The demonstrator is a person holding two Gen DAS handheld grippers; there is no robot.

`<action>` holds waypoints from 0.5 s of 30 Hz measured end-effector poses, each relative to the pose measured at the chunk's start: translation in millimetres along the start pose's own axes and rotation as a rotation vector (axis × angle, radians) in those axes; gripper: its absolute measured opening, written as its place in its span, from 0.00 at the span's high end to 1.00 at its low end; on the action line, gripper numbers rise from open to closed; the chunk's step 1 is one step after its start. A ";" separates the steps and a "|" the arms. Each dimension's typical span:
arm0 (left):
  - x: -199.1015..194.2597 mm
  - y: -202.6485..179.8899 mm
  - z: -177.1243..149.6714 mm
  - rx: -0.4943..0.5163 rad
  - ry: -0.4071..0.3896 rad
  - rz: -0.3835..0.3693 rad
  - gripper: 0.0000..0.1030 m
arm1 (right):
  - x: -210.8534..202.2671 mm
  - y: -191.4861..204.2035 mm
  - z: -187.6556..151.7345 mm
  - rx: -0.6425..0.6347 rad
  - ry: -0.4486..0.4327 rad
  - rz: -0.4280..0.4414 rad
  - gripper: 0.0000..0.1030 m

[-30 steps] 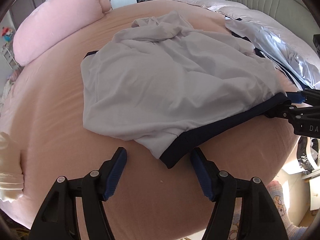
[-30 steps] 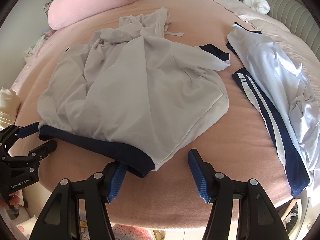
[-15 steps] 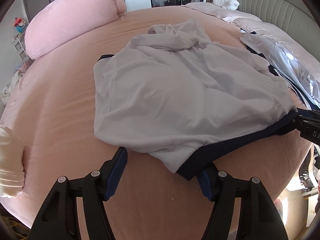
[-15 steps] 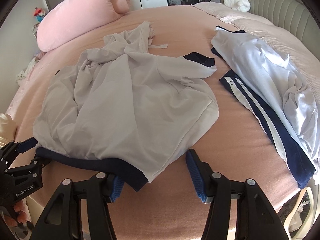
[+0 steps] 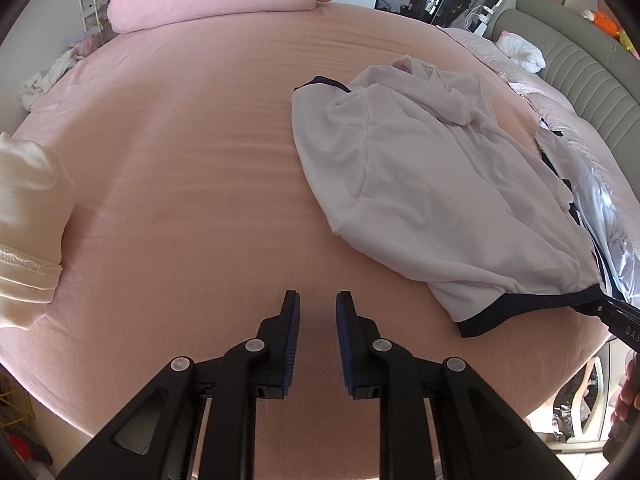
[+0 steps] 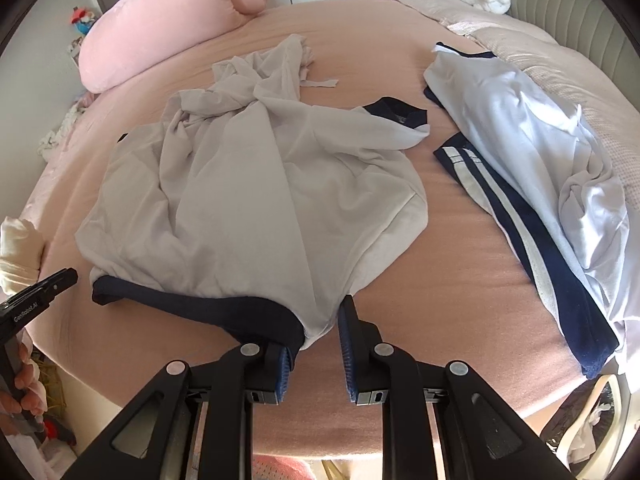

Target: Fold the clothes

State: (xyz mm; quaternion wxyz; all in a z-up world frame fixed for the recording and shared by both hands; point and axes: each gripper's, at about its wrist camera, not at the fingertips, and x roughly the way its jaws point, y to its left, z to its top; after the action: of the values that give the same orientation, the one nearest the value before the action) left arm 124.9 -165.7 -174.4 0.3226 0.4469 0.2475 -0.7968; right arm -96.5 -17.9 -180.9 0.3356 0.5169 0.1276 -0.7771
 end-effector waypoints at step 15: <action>9.5 16.5 -4.4 -0.348 0.176 -0.503 0.37 | -35.0 -14.2 -14.4 0.097 0.001 0.233 0.48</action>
State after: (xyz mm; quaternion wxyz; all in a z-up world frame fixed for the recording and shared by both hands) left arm 135.8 -176.6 -186.6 0.1645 0.3769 0.5099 -0.7556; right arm -87.0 14.1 -158.1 0.3982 0.5441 0.0291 -0.7379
